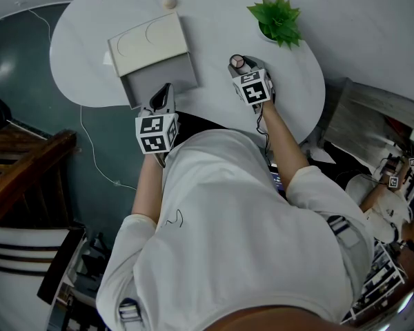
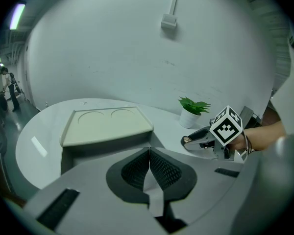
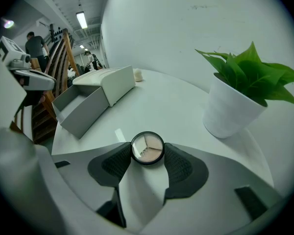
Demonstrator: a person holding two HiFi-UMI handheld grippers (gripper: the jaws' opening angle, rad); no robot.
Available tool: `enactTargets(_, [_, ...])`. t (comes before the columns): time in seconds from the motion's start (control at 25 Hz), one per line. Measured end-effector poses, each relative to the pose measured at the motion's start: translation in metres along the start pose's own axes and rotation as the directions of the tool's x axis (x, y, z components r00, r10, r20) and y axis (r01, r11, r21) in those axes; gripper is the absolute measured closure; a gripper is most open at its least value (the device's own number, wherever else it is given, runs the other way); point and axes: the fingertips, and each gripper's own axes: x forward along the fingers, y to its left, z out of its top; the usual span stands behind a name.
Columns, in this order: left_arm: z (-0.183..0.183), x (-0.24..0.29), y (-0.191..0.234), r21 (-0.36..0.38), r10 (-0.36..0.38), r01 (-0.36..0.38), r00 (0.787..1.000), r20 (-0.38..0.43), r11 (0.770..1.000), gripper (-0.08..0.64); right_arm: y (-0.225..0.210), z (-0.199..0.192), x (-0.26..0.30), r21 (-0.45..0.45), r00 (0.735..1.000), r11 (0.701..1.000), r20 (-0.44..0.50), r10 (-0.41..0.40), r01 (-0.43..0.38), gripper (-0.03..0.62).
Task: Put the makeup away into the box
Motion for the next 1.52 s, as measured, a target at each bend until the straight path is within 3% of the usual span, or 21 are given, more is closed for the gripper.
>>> enactTargets(0.4, [0.001,-0.007,0.005,-0.011,0.009,-0.009,1.0,0.016,1.0,0.54,0.017,0.04,-0.017,-0.003,0.995,0.999,0.095,0.043,-0.043,0.381])
enactTargets(0.76, [0.0,-0.022,0.027,-0.042,0.053,-0.052,0.998,0.035,0.998,0.54,0.061,0.101,-0.034,-0.094,0.971,0.987,0.192,0.145,-0.129,0.381])
enactTargets(1.52, [-0.021,-0.057,0.098,-0.185,0.201,-0.191,0.979,0.038,0.964,0.54,0.171,0.157,-0.015,-0.324,0.918,0.895,0.148,0.369,-0.307,0.38])
